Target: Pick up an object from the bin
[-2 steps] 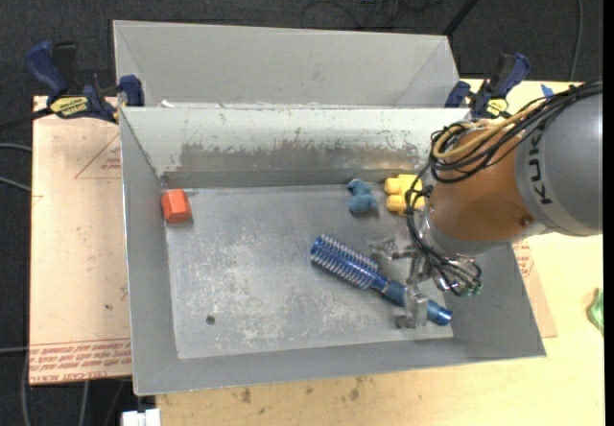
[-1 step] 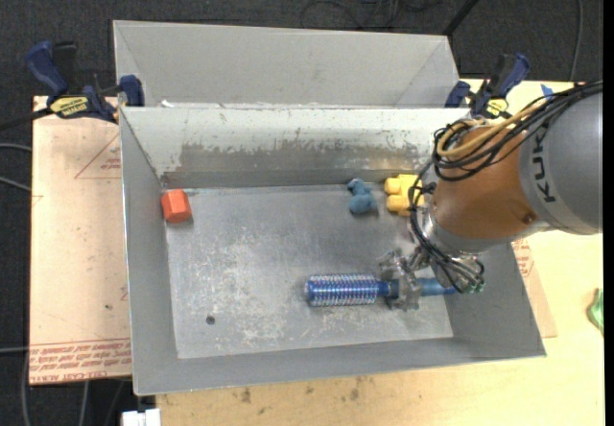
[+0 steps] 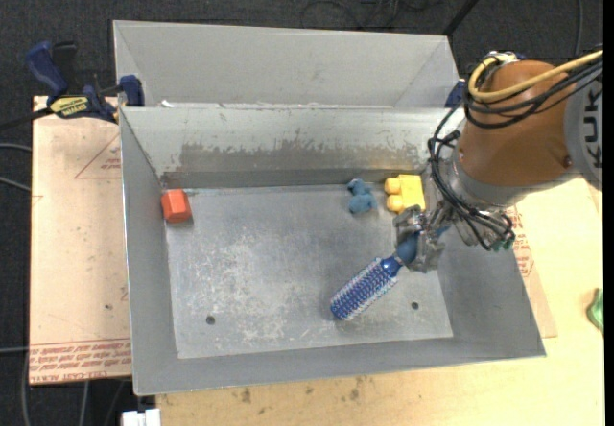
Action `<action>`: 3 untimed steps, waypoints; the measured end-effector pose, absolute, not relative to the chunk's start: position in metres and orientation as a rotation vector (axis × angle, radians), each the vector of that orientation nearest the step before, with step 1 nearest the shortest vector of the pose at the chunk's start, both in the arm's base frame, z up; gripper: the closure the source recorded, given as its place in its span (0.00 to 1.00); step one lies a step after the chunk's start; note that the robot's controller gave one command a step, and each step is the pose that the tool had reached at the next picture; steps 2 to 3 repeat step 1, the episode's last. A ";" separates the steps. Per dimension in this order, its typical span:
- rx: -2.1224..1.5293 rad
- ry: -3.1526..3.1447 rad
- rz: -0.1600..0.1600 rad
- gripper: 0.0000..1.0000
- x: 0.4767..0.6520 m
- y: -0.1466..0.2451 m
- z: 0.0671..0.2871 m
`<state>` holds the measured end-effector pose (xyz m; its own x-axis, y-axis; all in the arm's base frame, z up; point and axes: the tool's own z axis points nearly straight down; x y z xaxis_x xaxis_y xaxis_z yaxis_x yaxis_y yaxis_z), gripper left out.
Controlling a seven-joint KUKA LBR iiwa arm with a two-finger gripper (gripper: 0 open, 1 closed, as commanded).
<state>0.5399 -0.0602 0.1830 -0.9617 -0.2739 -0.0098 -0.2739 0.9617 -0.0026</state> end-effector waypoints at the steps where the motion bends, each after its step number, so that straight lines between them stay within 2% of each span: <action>1: -0.382 3.113 0.000 1.00 0.516 -0.061 0.230; 3: -0.382 3.113 0.000 1.00 0.516 -0.061 0.230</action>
Offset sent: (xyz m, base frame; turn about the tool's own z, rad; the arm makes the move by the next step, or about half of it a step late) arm -0.0248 -0.0011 0.0453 0.0349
